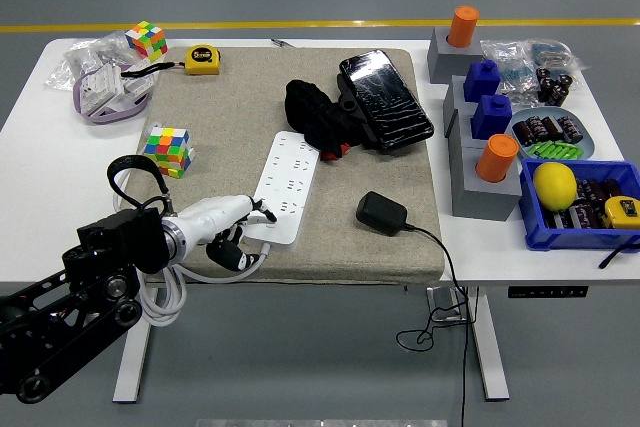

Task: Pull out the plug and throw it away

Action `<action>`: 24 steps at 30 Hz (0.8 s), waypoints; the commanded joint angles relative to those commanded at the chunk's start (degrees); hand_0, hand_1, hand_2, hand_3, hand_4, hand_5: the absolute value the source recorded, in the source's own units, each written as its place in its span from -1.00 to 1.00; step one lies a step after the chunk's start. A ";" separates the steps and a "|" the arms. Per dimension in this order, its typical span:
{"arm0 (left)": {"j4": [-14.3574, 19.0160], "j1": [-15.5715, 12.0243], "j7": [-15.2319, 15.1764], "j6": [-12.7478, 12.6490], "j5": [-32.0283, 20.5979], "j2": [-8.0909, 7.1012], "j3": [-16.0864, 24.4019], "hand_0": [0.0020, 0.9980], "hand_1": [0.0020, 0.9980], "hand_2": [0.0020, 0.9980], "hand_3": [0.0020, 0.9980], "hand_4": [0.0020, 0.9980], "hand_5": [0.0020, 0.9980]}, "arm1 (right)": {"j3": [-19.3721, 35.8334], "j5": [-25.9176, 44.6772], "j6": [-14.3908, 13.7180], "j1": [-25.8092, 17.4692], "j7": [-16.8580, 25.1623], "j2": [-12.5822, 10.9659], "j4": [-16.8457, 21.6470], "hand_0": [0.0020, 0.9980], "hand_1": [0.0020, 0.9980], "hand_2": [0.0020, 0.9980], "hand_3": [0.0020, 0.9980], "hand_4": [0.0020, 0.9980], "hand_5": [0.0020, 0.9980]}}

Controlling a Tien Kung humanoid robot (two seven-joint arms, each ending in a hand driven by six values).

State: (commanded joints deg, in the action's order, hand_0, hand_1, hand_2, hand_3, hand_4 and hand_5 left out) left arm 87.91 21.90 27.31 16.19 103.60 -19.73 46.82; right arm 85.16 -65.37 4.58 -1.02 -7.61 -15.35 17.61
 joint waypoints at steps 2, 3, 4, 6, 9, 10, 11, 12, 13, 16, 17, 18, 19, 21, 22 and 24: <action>-0.66 -0.07 -0.06 -0.06 0.08 0.12 -0.31 -0.84 -0.84 -0.74 0.48 0.44 -1.00 | -0.07 0.00 0.01 0.03 0.01 0.01 0.01 0.13 0.30 0.34 0.14 0.94 -0.02; -0.99 -0.06 -0.17 -0.14 -0.11 0.17 -0.48 -0.84 -0.84 -0.74 0.48 0.44 -1.00 | -0.03 0.03 -0.04 0.02 0.04 0.03 0.04 0.13 0.30 0.34 0.14 0.94 -0.02; -1.47 0.00 -0.12 -0.06 0.02 0.25 -0.64 -0.84 -0.84 -0.74 0.48 0.44 -1.00 | -0.04 0.00 0.00 0.03 0.01 0.05 -0.02 0.13 0.30 0.34 0.14 0.94 -0.02; -1.89 -0.02 -0.10 -0.01 0.08 0.33 -0.68 -0.84 -0.84 -0.74 0.46 0.44 -1.00 | -0.05 -0.08 0.02 0.02 0.01 0.08 -0.03 0.13 0.30 0.34 0.14 0.94 -0.02; -1.86 -0.21 -0.06 0.01 0.19 0.35 -0.32 -0.84 -0.84 -0.74 0.46 0.44 -1.00 | 0.02 -0.09 0.01 -0.06 0.01 0.15 -0.04 0.13 0.30 0.34 0.14 0.94 -0.02; -1.75 -0.23 -0.04 0.03 0.18 0.32 -0.23 -0.84 -0.84 -0.74 0.46 0.44 -1.00 | 0.04 -0.13 0.02 -0.07 0.00 0.16 -0.06 0.13 0.30 0.34 0.14 0.94 -0.02; -1.46 -0.28 -0.10 0.01 0.12 0.28 0.00 -0.84 -0.84 -0.74 0.46 0.44 -1.00 | 0.07 -0.12 0.02 -0.10 0.00 0.18 -0.08 0.13 0.30 0.34 0.14 0.94 -0.02; -1.23 -0.33 -0.18 -0.04 0.09 0.25 0.19 -0.84 -0.84 -0.74 0.45 0.44 -1.00 | 0.08 -0.11 0.02 -0.11 -0.01 0.18 -0.09 0.13 0.30 0.34 0.14 0.94 -0.02; -0.59 -0.47 -0.40 -0.15 -0.09 0.18 0.71 -0.84 -0.84 -0.74 0.45 0.44 -1.00 | 0.08 -0.16 0.01 -0.10 -0.01 0.20 -0.08 0.13 0.30 0.34 0.14 0.94 -0.02; 1.77 -0.48 -2.98 -2.07 -0.08 0.00 2.90 -0.84 -0.84 -0.74 0.45 0.44 -1.00 | 0.08 -0.14 -0.02 -0.01 -0.01 0.24 -0.06 0.13 0.30 0.34 0.14 0.94 -0.02; 2.27 -0.39 -4.02 -2.88 0.18 -0.06 3.43 -0.84 -0.84 -0.74 0.45 0.44 -1.00 | 0.08 -0.16 -0.01 0.01 -0.02 0.26 -0.06 0.13 0.30 0.34 0.14 0.94 -0.02; 2.54 -0.31 -4.92 -3.57 0.43 -0.10 3.77 -0.82 -0.82 -0.72 0.48 0.41 -1.00 | 0.06 -0.14 -0.01 0.02 -0.01 0.27 -0.06 0.13 0.30 0.34 0.14 0.94 -0.02; 2.72 -0.11 -6.97 -5.51 1.32 -0.16 4.42 -0.82 -0.82 -0.72 0.48 0.41 -1.00 | 0.03 -0.06 -0.02 0.05 0.00 0.27 -0.04 0.13 0.30 0.34 0.14 0.94 -0.02; 2.42 0.21 -10.90 -9.05 2.18 -0.07 5.58 -0.82 -0.82 -0.72 0.48 0.41 -1.00 | 0.09 -0.09 -0.07 0.14 0.00 0.28 -0.04 0.13 0.30 0.34 0.14 0.94 -0.02; 2.15 0.30 -12.20 -10.06 2.31 0.05 6.11 -0.82 -0.82 -0.72 0.48 0.41 -1.00 | 0.09 -0.05 -0.09 0.16 0.01 0.27 -0.02 0.13 0.30 0.34 0.14 0.94 -0.02; 1.22 0.36 -13.95 -11.65 2.83 0.61 7.87 -0.66 -0.68 -0.31 0.58 0.50 -0.61 | 0.07 -0.03 -0.13 0.23 0.02 0.27 0.01 0.13 0.30 0.34 0.14 0.94 -0.02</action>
State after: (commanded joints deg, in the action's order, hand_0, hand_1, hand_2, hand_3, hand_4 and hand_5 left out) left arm 89.13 22.26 13.35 4.54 106.43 -19.12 54.69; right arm 85.24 -65.40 4.45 -0.79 -7.59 -15.08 17.62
